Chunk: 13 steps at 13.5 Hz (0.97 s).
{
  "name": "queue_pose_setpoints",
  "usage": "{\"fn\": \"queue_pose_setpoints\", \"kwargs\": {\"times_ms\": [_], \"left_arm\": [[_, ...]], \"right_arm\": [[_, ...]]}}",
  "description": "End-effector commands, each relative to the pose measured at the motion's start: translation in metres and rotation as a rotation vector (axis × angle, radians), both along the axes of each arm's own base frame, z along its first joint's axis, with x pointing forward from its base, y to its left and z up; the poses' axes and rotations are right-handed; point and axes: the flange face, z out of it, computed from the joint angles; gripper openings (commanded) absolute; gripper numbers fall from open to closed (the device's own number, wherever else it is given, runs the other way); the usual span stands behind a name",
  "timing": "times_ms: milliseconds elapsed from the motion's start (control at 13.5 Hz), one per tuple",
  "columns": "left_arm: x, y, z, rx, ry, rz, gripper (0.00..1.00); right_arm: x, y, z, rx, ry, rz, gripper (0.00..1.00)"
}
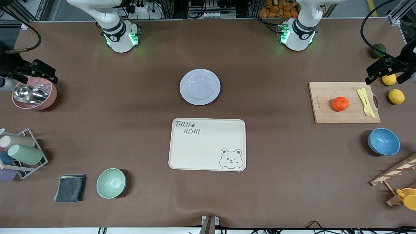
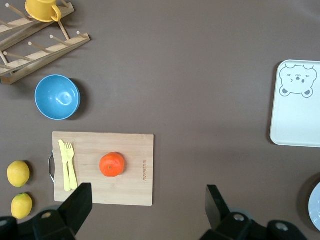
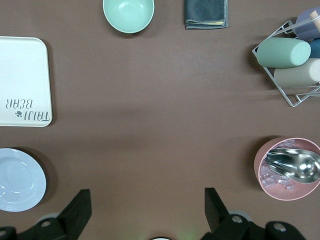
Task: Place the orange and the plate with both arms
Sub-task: 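Reach the left gripper down to the orange on the cutting board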
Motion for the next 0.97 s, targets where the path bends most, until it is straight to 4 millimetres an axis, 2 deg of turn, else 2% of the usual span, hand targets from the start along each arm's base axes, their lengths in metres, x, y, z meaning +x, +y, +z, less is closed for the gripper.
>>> {"fn": "queue_pose_setpoints", "kwargs": {"times_ms": [0,74,149,223,297,372,446,595,743,892], "left_arm": [[0.001,-0.002,0.003,-0.014,0.031,-0.006,1.00],[0.000,-0.002,0.002,-0.011,0.042,-0.004,1.00],[0.004,0.004,-0.007,0.001,0.063,0.003,1.00],[0.012,0.008,-0.025,0.032,0.099,-0.004,1.00],[0.013,0.021,-0.057,0.046,0.163,0.012,1.00],[0.013,0.053,-0.079,0.040,0.179,0.068,1.00],[0.014,0.069,-0.101,0.038,0.177,0.092,1.00],[0.011,0.075,-0.143,0.041,0.166,0.094,1.00],[0.006,0.095,-0.187,0.071,0.141,0.110,1.00],[-0.013,0.115,-0.237,0.082,0.151,0.129,1.00]], "right_arm": [[-0.005,-0.009,-0.002,-0.001,-0.003,0.009,1.00],[-0.005,-0.009,-0.002,-0.001,-0.001,0.009,1.00],[-0.005,-0.009,-0.003,-0.001,0.000,0.009,1.00],[-0.006,-0.009,-0.004,0.000,0.002,0.009,1.00],[-0.006,-0.009,-0.005,0.000,0.005,0.009,1.00],[-0.006,-0.009,-0.006,0.000,0.006,0.007,1.00],[-0.006,-0.009,-0.007,0.000,0.008,0.007,1.00],[-0.007,-0.011,-0.012,0.002,0.022,0.003,1.00],[-0.007,-0.019,-0.013,0.051,0.029,-0.021,1.00],[-0.006,-0.022,-0.018,0.061,0.038,-0.029,1.00]]}}
